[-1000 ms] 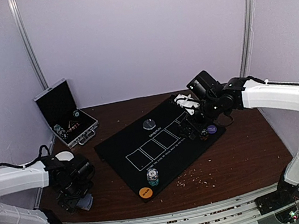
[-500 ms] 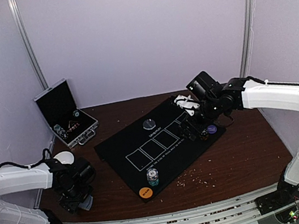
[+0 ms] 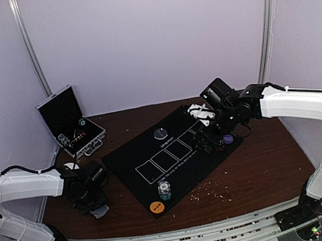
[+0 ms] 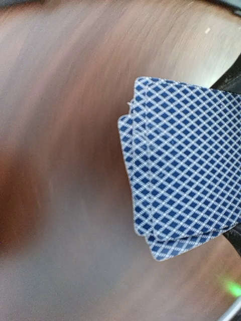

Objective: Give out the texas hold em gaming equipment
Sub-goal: Adjust the face-down deck piles at the center of the board.

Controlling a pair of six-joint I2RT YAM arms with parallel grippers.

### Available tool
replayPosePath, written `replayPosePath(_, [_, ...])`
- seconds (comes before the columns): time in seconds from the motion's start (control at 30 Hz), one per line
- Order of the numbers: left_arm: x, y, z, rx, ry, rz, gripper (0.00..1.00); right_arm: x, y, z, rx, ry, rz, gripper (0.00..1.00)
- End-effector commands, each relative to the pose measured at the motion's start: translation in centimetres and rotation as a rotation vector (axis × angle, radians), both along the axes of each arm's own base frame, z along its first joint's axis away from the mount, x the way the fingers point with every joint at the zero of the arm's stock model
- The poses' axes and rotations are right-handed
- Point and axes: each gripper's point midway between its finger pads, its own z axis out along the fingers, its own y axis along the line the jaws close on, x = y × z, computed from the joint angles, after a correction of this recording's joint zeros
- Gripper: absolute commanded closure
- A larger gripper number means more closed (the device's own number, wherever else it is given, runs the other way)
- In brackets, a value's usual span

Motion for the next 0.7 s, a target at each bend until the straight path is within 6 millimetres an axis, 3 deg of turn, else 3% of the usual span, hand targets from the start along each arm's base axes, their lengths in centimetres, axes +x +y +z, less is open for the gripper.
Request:
replayPosePath(0.0, [3.6,-5.2,1.5,-0.069,-0.088,-0.405,0.34,0.1,-0.3,1.1,-0.016,-0.024,-0.004,0.01])
replayPosePath(0.13, [2.6,-5.8,1.4,-0.054,-0.066,-0.577,0.33,0.1,-0.2,1.0,-0.016,-0.022,-0.003,0.01])
replayPosePath(0.3, [0.8,-7.0,0.9,-0.058,-0.025,-0.743,0.23,0.2,0.0,1.2,-0.009,-0.022,-0.002,0.01])
replayPosePath(0.47, [-0.2,-5.7,-0.6,-0.004,0.05,-0.738,0.13,0.2,0.3,1.5,-0.007,-0.023,0.001,0.01])
replayPosePath(0.67, [1.0,-5.3,-0.2,0.043,0.032,-0.666,0.03,0.0,0.3,1.4,-0.013,-0.017,0.004,0.01])
